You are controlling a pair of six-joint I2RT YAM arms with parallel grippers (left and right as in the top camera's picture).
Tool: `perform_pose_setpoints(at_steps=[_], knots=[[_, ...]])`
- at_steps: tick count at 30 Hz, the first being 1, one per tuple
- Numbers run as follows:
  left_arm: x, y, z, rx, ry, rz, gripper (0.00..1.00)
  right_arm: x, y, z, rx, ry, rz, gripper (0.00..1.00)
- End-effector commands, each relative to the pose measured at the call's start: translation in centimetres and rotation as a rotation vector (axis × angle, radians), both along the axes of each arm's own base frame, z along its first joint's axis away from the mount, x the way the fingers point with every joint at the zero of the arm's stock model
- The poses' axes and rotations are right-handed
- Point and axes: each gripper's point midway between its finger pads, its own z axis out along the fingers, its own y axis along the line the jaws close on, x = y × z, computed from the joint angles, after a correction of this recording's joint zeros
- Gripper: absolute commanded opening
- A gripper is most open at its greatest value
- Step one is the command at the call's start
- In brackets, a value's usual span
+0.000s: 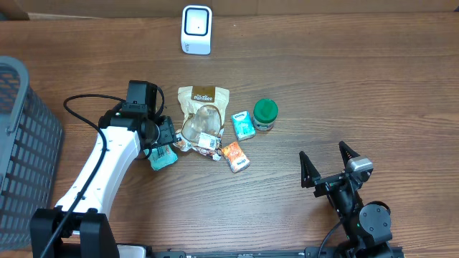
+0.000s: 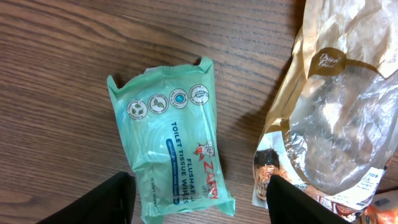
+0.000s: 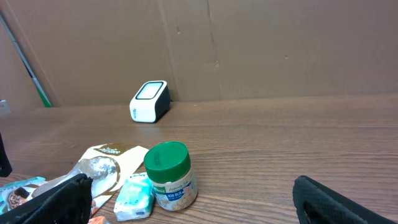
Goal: Scan the item barcode
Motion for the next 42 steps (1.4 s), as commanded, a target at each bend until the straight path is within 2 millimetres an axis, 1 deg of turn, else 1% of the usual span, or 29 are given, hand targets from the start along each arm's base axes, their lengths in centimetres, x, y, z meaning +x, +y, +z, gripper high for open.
perform_pose_setpoints(at_steps=[1, 5, 7, 11, 12, 14, 15, 16, 17, 19, 21, 24, 26, 27, 32, 36, 42], knots=[[0.8, -0.5, 1.7, -0.016, -0.037, -0.02, 0.71, 0.0, -0.1, -0.2, -0.007, -0.003, -0.005, 1.0], [1.7, -0.5, 4.3, -0.016, -0.058, -0.026, 0.77, 0.0, -0.1, -0.2, -0.007, -0.003, -0.005, 1.0], [2.2, -0.3, 6.1, -0.018, -0.075, -0.028, 0.82, 0.0, -0.1, -0.2, -0.007, -0.003, -0.005, 1.0], [2.9, 0.6, 9.8, -0.008, -0.107, -0.039, 0.88, 0.0, -0.1, -0.2, -0.007, -0.003, -0.005, 1.0], [3.0, 1.0, 10.8, -0.003, -0.114, -0.04, 0.9, 0.0, -0.1, -0.2, -0.007, -0.003, -0.005, 1.0], [3.2, 2.1, 12.7, 0.007, -0.133, -0.031, 0.98, 0.0, -0.1, -0.2, -0.007, -0.003, -0.005, 1.0], [3.3, 3.0, 13.7, 0.015, -0.146, -0.025, 1.0, 0.0, -0.1, -0.2, -0.007, -0.003, -0.005, 1.0], [3.4, 3.6, 14.4, 0.021, -0.156, -0.019, 1.0, 0.0, -0.1, -0.2, -0.007, -0.003, -0.005, 1.0], [3.5, 4.7, 15.4, 0.034, -0.171, -0.015, 1.0, 0.0, -0.1, -0.2, -0.007, -0.003, -0.005, 1.0], [3.5, 6.3, 16.3, 0.054, -0.187, -0.007, 1.0, 0.0, 0.0, -0.2, -0.007, -0.003, -0.005, 1.0], [3.6, 8.5, 17.0, 0.089, -0.202, -0.007, 1.0, 0.0, 0.0, -0.2, -0.007, -0.003, -0.005, 1.0], [3.7, 11.9, 17.1, 0.117, -0.227, 0.051, 0.99, 0.0, -0.1, -0.2, -0.007, -0.003, -0.005, 1.0], [3.9, 13.4, 16.9, 0.123, -0.247, 0.062, 1.0, 0.0, -0.1, -0.2, -0.007, -0.003, -0.005, 1.0], [4.2, 14.0, 16.8, 0.119, -0.264, 0.04, 1.0, 0.0, -0.1, -0.2, -0.007, -0.003, -0.005, 1.0], [4.5, 15.1, 17.2, 0.092, -0.31, 0.005, 1.0, 0.0, -0.1, -0.2, -0.007, -0.003, -0.005, 1.0], [4.9, 15.7, 17.4, 0.119, -0.329, -0.036, 1.0, 0.0, -0.1, -0.2, -0.007, -0.003, -0.005, 1.0], [5.3, 16.8, 17.6, 0.153, -0.343, -0.015, 1.0, 0.0, -0.1, -0.2, -0.007, -0.003, -0.005, 1.0]])
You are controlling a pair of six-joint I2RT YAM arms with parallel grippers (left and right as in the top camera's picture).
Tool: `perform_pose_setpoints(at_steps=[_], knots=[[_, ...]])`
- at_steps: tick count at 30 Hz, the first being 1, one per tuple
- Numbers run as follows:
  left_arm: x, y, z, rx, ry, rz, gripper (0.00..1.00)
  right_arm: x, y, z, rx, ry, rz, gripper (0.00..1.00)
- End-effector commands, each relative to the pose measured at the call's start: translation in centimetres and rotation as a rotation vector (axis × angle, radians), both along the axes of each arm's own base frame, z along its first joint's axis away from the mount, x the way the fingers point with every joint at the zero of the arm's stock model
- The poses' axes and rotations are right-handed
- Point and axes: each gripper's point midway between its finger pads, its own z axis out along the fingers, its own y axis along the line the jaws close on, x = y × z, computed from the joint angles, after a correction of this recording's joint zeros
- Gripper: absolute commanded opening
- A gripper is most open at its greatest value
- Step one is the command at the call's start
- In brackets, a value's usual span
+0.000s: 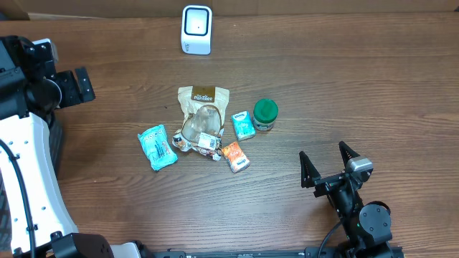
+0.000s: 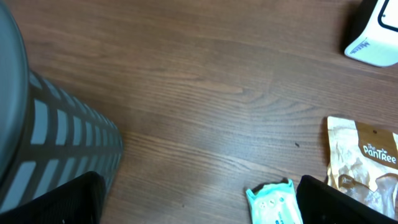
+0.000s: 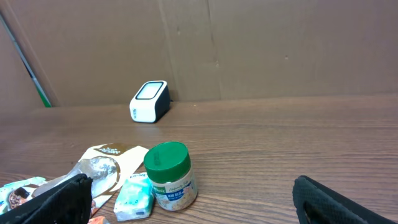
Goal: Scan the item barcode
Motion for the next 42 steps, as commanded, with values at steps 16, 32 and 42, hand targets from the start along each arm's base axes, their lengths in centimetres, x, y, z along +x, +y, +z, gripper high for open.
perform_pose_setpoints(at_steps=[16, 32, 42], knots=[[-0.8, 2.5, -0.2, 0.114, 0.044, 0.06, 1.0, 0.0, 0.0, -0.2, -0.007, -0.003, -0.005, 1.0], [-0.8, 2.5, -0.2, 0.114, 0.044, 0.06, 1.0, 0.0, 0.0, -0.2, -0.007, -0.003, -0.005, 1.0], [-0.8, 2.5, -0.2, 0.114, 0.044, 0.059, 1.0, 0.0, 0.0, -0.2, -0.007, -0.003, -0.005, 1.0]])
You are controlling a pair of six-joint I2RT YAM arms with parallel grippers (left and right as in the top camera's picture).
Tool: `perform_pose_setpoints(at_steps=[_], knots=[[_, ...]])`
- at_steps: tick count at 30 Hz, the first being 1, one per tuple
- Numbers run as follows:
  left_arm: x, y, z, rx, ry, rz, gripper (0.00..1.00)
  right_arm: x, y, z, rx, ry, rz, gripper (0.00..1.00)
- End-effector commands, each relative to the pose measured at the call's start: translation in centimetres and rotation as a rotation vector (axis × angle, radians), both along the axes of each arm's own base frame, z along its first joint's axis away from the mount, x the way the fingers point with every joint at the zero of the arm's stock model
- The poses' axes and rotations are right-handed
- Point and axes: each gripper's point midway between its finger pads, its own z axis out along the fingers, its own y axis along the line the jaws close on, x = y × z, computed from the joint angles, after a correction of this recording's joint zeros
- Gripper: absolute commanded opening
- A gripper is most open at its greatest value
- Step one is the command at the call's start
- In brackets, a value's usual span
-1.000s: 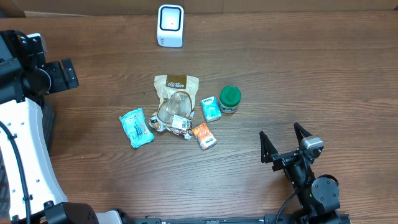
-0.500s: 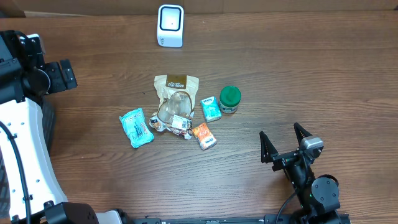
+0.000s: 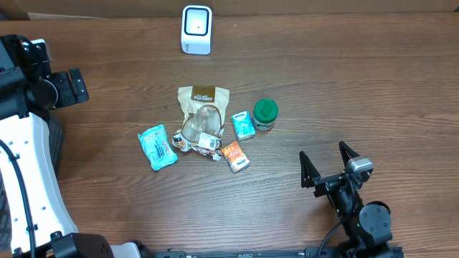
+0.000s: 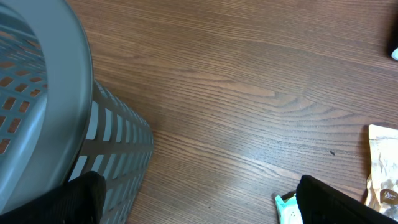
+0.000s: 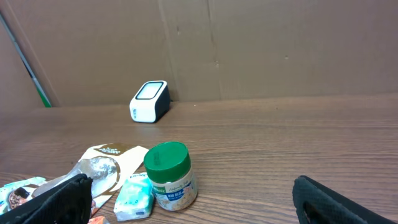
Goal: Scan the item barcode
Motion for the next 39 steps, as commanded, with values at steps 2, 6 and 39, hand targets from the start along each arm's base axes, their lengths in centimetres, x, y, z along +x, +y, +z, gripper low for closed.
perform_pose_setpoints(at_steps=[2, 6, 39], knots=[[-0.3, 0.5, -0.3, 0.019, 0.016, -0.005, 1.0, 0.0, -0.1, -0.2, -0.008, -0.003, -0.006, 1.0], [-0.3, 0.5, -0.3, 0.019, 0.016, -0.005, 1.0, 0.0, -0.1, -0.2, -0.008, -0.003, -0.006, 1.0], [-0.3, 0.5, -0.3, 0.019, 0.016, -0.005, 1.0, -1.0, 1.3, 1.9, -0.014, 0.069, 0.089, 1.0]])
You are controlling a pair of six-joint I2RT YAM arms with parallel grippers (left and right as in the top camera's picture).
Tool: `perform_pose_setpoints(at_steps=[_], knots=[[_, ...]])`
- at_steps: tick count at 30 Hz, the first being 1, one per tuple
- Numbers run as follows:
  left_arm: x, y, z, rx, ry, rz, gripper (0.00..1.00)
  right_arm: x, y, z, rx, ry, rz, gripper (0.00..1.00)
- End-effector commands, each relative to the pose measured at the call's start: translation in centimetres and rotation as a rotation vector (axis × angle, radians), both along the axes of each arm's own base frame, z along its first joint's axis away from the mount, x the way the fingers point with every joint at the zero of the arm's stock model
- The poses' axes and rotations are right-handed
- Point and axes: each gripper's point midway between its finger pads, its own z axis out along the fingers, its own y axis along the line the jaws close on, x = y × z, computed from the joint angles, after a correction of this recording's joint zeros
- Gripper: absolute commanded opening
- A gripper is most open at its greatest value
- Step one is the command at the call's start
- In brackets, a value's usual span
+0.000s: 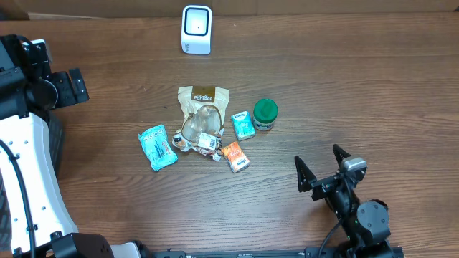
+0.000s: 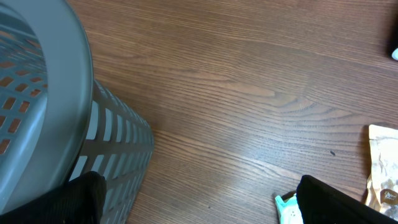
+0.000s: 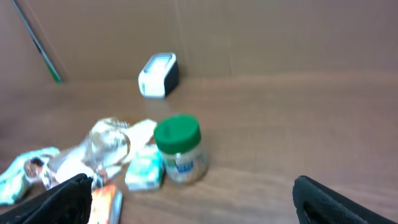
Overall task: Scan the item barcode
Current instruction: 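Reach the right gripper to the green-lidded jar and grasp it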
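The white barcode scanner (image 1: 196,29) stands at the table's far edge and shows blurred in the right wrist view (image 3: 158,74). Mid-table lie a teal wipes pack (image 1: 157,147), a tan pouch (image 1: 201,115), a small teal pack (image 1: 243,124), a green-lidded jar (image 1: 265,113) and an orange packet (image 1: 234,156). My left gripper (image 1: 66,87) hangs open and empty at the far left, well away from them. Also open and empty, my right gripper (image 1: 317,158) is near the front right, facing the jar (image 3: 179,148).
A grey slotted basket (image 2: 37,112) stands at the table's left end, under my left gripper (image 2: 199,208). A corner of the wipes pack (image 2: 285,208) and the pouch edge (image 2: 380,162) show at the lower right of that view. A cardboard wall backs the table.
My right gripper has shifted slightly left and forward; its view is now blurred, with the jar and packs lower and larger. The left arm and all items are unchanged.
My left gripper first stood open just over the teal wipes pack. Then it was far to the left by the basket, the pack lying on the table. It then sat slightly more over the basket. The right arm stayed still until now.
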Motion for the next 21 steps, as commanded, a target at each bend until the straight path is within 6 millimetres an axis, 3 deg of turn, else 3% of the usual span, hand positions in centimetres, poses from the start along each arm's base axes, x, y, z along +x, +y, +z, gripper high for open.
perform_pose_setpoints(at_steps=[1, 10, 21], knots=[[-0.3, 0.5, -0.3, 0.019, 0.016, -0.005, 1.0, -0.6, 0.3, 4.2, 0.008, -0.011, 0.026, 1.0], [-0.3, 0.5, -0.3, 0.019, 0.016, -0.006, 1.0, 0.4, 1.0, 11.1, -0.046, 0.171, 0.045, 1.0], [-0.3, 0.5, -0.3, 0.019, 0.016, -0.006, 1.0, 6.3, 2.8, 15.2, -0.167, 0.587, 0.043, 1.0]])
